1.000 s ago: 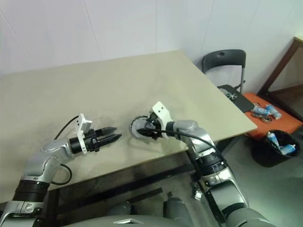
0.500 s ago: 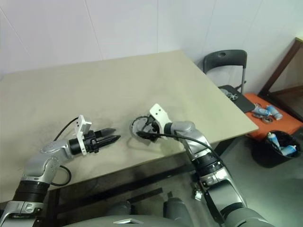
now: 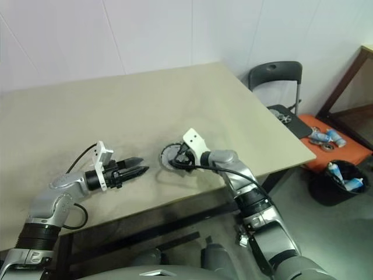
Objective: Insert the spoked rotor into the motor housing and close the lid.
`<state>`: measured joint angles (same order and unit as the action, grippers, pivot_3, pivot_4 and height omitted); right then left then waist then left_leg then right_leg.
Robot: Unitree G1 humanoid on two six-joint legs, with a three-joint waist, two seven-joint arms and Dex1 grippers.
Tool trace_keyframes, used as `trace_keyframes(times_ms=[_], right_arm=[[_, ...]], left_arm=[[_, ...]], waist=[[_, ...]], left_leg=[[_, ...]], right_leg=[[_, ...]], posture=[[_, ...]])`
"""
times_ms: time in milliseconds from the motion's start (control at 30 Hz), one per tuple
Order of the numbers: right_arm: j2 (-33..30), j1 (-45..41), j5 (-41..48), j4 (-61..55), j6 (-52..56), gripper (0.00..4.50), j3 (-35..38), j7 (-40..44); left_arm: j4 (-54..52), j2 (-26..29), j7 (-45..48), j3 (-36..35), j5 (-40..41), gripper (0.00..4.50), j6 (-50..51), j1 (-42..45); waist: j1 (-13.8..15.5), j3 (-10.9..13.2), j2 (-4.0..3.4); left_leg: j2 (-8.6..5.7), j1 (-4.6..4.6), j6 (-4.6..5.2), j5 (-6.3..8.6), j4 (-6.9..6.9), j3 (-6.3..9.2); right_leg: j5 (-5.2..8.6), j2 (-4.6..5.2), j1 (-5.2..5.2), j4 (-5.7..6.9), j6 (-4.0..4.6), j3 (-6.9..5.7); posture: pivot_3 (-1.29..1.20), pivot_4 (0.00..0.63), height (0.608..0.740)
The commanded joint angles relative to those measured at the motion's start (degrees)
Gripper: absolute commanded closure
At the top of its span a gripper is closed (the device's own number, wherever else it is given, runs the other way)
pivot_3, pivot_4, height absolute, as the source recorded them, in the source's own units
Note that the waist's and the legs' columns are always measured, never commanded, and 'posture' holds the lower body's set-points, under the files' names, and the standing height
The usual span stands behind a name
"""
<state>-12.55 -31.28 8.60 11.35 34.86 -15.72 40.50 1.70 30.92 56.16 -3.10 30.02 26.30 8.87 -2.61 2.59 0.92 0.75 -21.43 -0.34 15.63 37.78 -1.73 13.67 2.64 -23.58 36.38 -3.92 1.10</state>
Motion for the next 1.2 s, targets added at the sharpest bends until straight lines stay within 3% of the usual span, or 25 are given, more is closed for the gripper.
trace_keyframes(times_ms=[33, 267, 567, 700, 1200], right_arm=[[1.8, -2.3, 4.7, -1.2, 5.5, 1.39, 4.5, -0.3], [3.8, -4.4, 8.5, -1.7, 9.9, 1.39, 8.9, -2.0], [5.3, -4.5, 3.3, -1.2, 3.4, 1.39, 5.6, -6.9], [4.6, -3.3, 2.4, -2.3, 2.3, 1.39, 3.7, -6.1], [2.0, -3.2, 0.3, 0.4, -0.2, 1.39, 2.2, -3.7]], left_arm=[[-3.3, 0.0, -0.9, -0.9, 1.0, 1.8, 1.3, 0.9], [-5.0, -0.1, -2.0, -0.7, 1.5, 1.8, 3.0, 1.2], [-5.0, -0.4, -2.5, -0.7, 1.5, 1.8, 3.8, 2.1], [-7.4, -0.4, -3.6, -0.9, 2.2, 1.8, 5.5, 1.8], [-8.4, -0.6, -4.3, -0.9, 2.5, 1.8, 5.7, 1.2]], waist=[[0.0, 0.0, 0.0], [0.1, 0.0, -0.02], [0.1, 0.0, -0.01], [0.1, 0.0, 0.0], [0.1, 0.0, 0.01]], left_leg=[[0.01, 0.0, 0.0, 0.0, 0.0, 0.0], [-0.01, -0.1, 0.0, 0.0, -0.17, -0.01], [-0.05, -0.46, -0.01, -0.01, -0.55, -0.03], [-0.11, -0.87, -0.01, -0.02, -0.47, -0.03], [-0.15, -0.87, -0.01, -0.02, -0.41, -0.02]], right_leg=[[0.0, 0.0, 0.0, 0.0, 0.01, 0.0], [-0.02, 0.02, -0.09, -0.13, 0.0, 0.03], [-0.12, -0.05, -0.58, -0.18, -0.19, 0.02], [-0.15, -0.03, -0.94, -0.17, -0.22, 0.03], [-0.16, -0.05, -0.92, -0.15, -0.24, -0.02]], posture=[[0.0, 0.0, 0.74], [0.0, 0.0, 0.74], [0.0, 0.0, 0.74], [0.0, 0.0, 0.74], [0.0, 0.0, 0.74]])
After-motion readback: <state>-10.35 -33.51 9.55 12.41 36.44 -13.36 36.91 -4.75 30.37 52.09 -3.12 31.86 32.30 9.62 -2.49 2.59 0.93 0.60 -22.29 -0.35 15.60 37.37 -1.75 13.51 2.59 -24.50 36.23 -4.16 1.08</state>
